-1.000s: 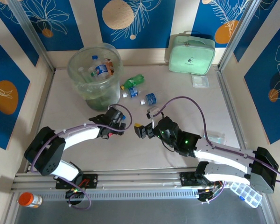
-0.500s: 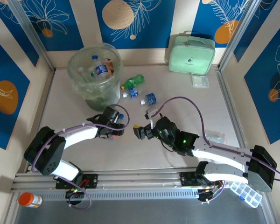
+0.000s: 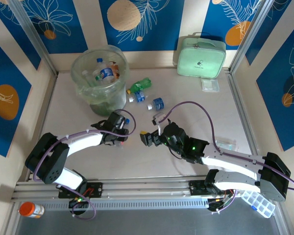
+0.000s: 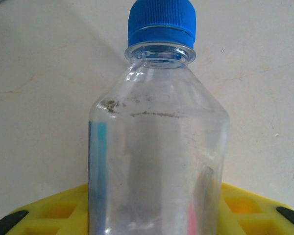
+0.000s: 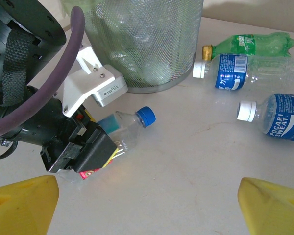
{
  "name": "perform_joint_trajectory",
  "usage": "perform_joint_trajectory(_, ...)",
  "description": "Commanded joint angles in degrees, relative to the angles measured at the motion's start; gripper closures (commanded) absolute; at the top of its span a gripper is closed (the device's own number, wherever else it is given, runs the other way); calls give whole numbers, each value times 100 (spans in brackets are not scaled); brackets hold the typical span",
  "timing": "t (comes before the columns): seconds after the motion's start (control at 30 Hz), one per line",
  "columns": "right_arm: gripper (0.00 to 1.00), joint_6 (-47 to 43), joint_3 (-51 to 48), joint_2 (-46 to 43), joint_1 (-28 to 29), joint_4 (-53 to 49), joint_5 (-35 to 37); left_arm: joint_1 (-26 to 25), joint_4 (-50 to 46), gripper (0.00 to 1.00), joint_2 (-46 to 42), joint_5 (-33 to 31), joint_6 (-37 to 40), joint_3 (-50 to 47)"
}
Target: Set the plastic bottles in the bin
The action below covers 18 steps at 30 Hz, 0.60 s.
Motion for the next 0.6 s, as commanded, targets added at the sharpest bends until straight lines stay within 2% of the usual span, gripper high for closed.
perform_joint_trajectory(0.0, 5, 85, 104, -15, -38, 17, -82, 37, 67, 58, -107, 78, -60, -132)
perform_joint_trajectory(0.57, 5, 76, -9, -201, -28, 95, 108, 29, 52, 65, -861, 257, -254, -253)
